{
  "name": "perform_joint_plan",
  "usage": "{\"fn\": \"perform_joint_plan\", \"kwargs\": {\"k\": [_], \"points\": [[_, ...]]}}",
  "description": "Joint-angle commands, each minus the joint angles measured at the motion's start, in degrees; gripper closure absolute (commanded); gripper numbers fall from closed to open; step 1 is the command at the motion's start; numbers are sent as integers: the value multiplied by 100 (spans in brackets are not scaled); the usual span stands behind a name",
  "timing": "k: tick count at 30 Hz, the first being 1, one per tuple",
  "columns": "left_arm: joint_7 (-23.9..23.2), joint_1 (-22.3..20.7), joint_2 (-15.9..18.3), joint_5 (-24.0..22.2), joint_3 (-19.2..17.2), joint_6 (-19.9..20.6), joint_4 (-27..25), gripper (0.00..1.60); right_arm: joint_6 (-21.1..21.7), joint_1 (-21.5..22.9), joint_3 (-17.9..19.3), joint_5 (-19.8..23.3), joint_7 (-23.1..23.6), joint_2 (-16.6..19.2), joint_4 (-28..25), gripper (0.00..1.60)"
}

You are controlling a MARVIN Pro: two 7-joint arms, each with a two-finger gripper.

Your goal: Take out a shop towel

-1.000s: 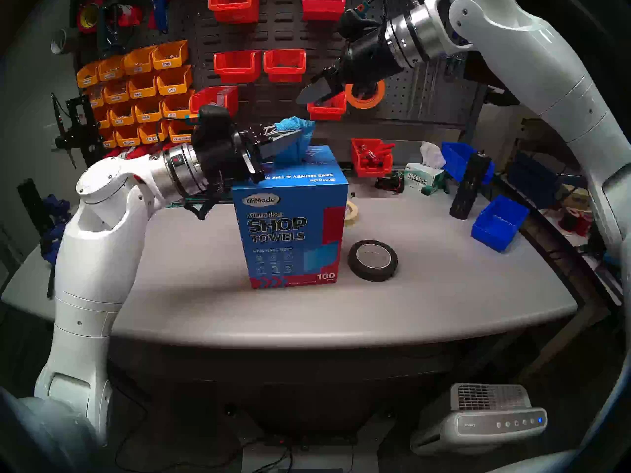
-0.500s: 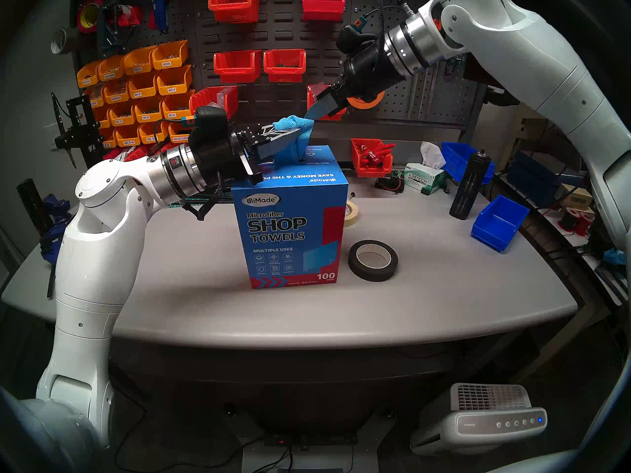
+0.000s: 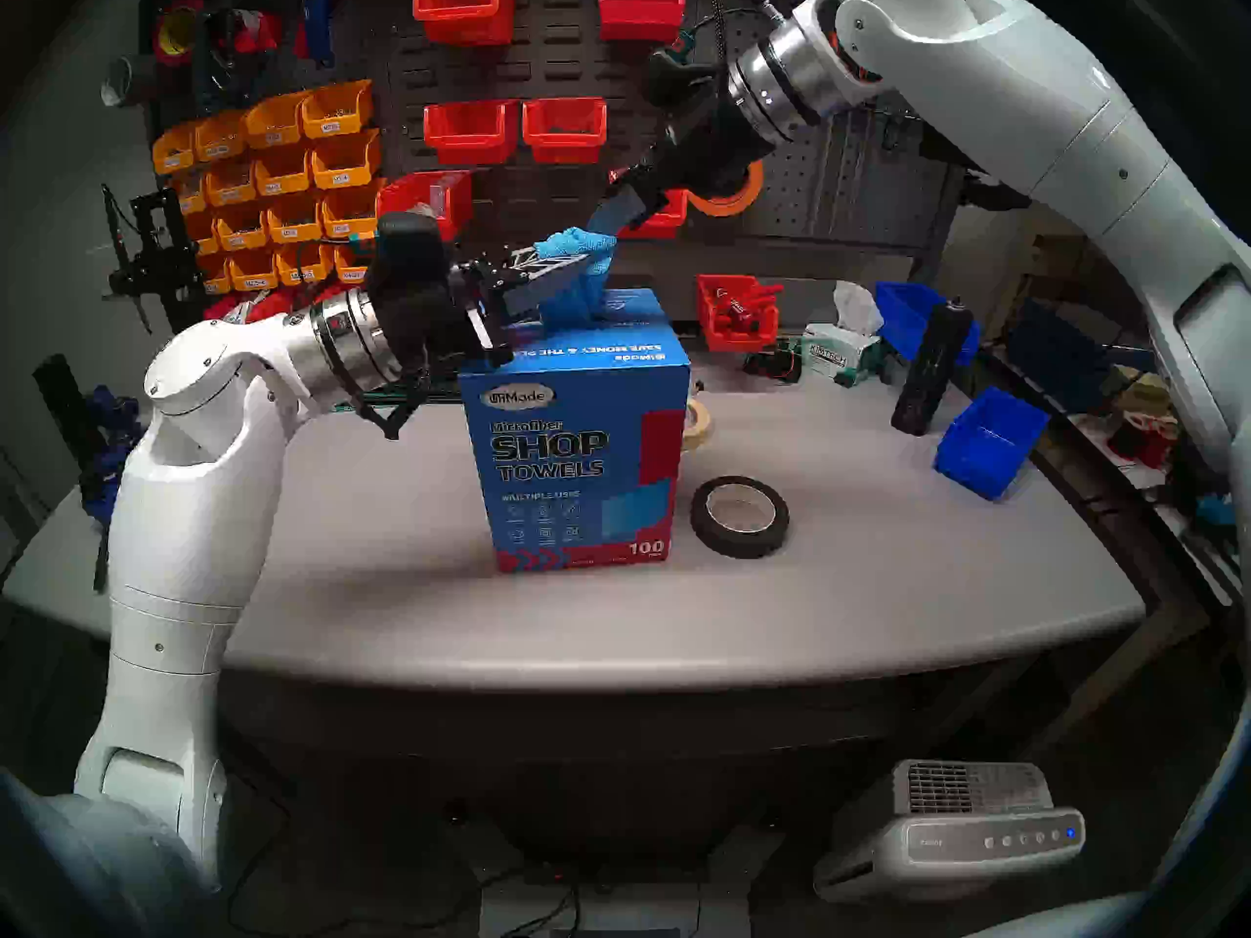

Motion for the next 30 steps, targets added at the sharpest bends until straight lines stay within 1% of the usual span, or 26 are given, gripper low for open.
{"fn": "perform_joint_plan", "kwargs": {"k": [1, 4, 8, 14, 19, 22, 28, 30], "points": [[-2, -150, -37, -75, -117, -72, -45, 160, -1, 293, 62, -26, 118, -148, 110, 0], [-29, -155, -40, -52, -119, -116, -34, 160, -3, 309, 56, -36, 129, -159, 137, 0], [-74, -154, -37, -19, -119, -168, -17, 160, -198, 339, 72, -181, -26, -172, 169, 0], [-124, -183, -46, -18, -132, -186, 19, 160, -221, 379, 109, -210, 61, -133, 173, 0], [-104, -269, -81, -20, -140, -188, 138, 160, -199, 439, 112, -259, 139, 33, 45, 0], [-69, -367, -123, -45, -162, -167, 251, 160, -163, 458, 88, -325, 183, 224, -122, 0], [-3, -502, -225, -162, -189, -99, 361, 160, -202, 433, 72, -473, 70, 500, -410, 0], [9, -529, -251, -197, -193, -76, 384, 160, -205, 383, 116, -439, 67, 558, -468, 0]]}}
